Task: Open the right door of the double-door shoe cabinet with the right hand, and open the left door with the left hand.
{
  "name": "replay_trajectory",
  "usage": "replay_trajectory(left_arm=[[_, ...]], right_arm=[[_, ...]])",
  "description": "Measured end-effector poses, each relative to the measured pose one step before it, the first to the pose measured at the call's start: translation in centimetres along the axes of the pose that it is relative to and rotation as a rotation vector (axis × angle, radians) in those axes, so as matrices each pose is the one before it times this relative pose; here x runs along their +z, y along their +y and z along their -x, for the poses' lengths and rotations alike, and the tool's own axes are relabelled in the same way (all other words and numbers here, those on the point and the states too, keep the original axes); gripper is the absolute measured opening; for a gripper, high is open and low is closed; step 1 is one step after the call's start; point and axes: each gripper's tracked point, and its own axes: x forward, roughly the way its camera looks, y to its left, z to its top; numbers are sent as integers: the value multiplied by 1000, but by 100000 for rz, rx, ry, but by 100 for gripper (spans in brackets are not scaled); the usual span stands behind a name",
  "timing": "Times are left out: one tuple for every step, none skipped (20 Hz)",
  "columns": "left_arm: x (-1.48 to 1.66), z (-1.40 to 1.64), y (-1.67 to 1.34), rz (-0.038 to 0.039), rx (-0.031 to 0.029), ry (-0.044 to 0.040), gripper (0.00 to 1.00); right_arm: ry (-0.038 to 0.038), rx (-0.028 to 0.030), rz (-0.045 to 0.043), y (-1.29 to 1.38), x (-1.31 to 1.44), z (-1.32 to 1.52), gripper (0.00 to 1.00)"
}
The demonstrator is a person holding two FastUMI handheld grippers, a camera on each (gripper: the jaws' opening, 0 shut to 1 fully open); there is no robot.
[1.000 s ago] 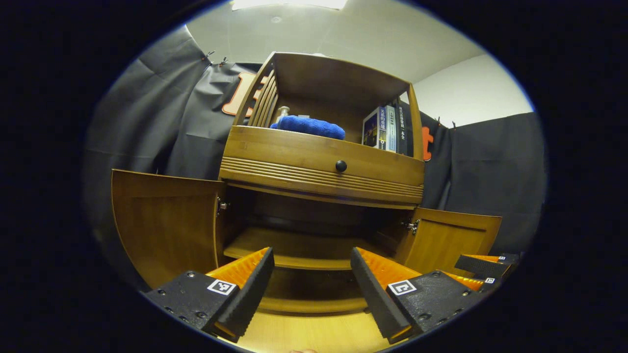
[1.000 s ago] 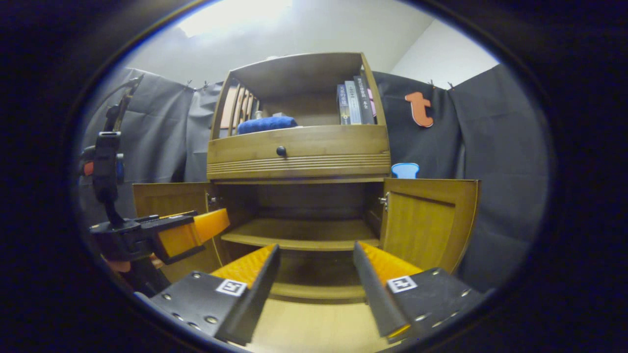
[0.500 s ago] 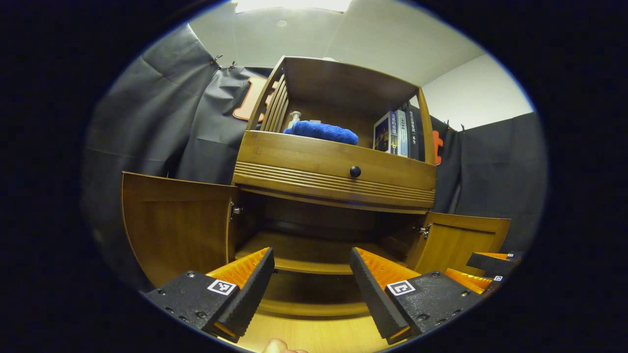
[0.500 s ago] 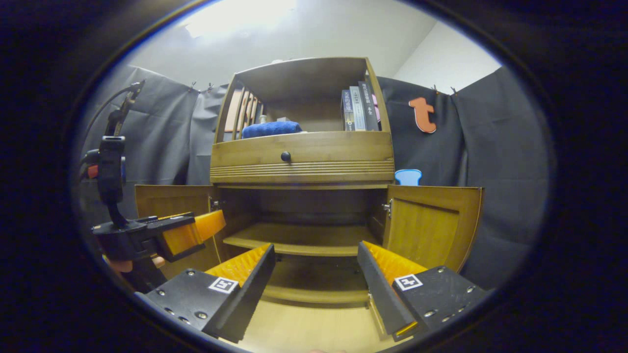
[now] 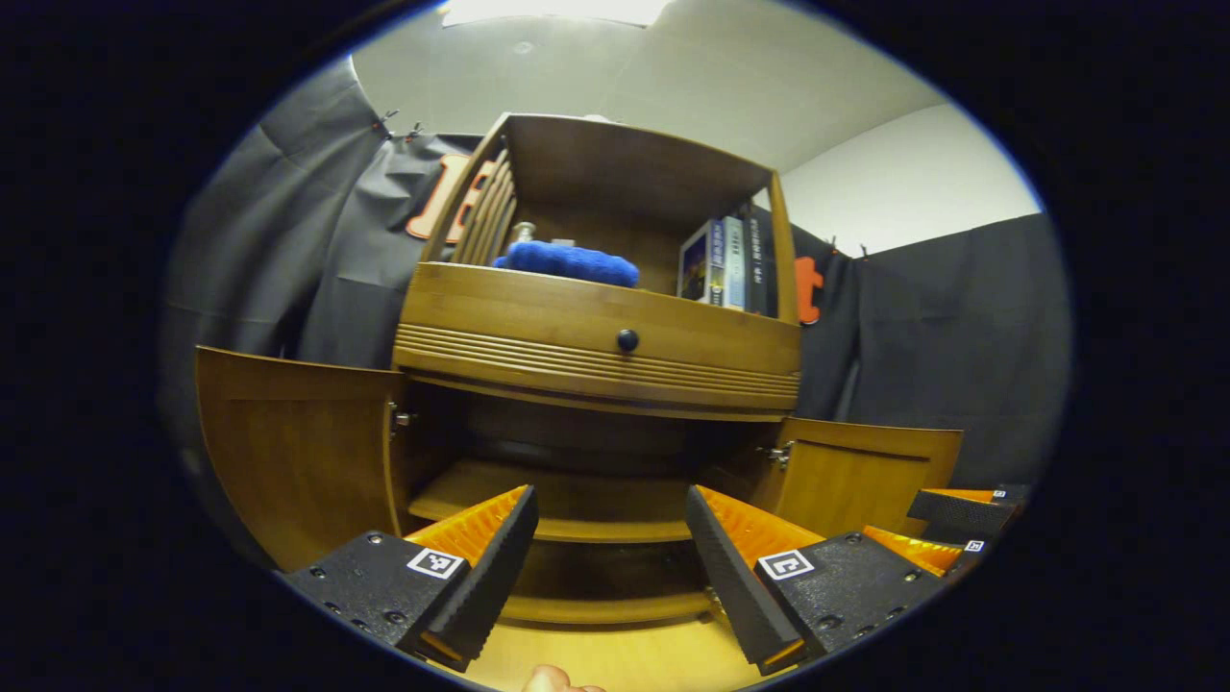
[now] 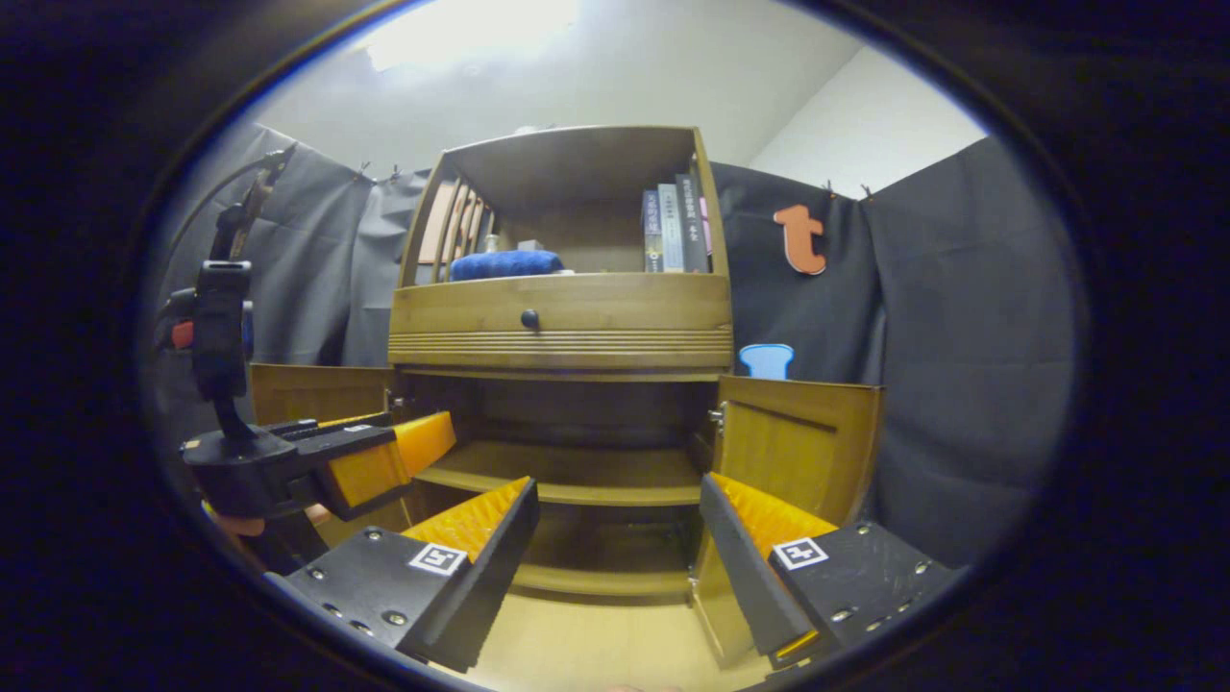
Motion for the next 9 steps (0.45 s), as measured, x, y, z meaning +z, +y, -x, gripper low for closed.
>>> replay_trajectory(left_arm=[[-318,-200,-1652,290,-4224,392,92],[-175,-191,-1806,458,-4639,571,92],[-232,-186,-1904,317,-4795,538,92],[-176,-158,-2031,220,-4688,446,92],[-255,-223,-2294,83,-5625,281,92],[-216,-342,-2312,87,-5244,270,93],[-232,-422,-2138,177,-4722,414,92],[-238,-459,-2158,268,-5170,261,95],[-257,-701,-2261,437,-4855,96,95]], right_arm=[[-151,-3252,436,-1077,64,646,98],[-209,-3540,296,-1145,101,693,96],[-197,-3741,213,-1290,-11,715,96],[10,-3864,175,-1390,-33,756,100],[88,-3978,232,-1570,-128,658,100],[204,-4149,340,-1614,-81,609,100],[332,-4481,305,-1859,-246,503,100],[348,-4311,162,-1851,-133,508,100],[323,-4121,56,-1922,-218,364,100]])
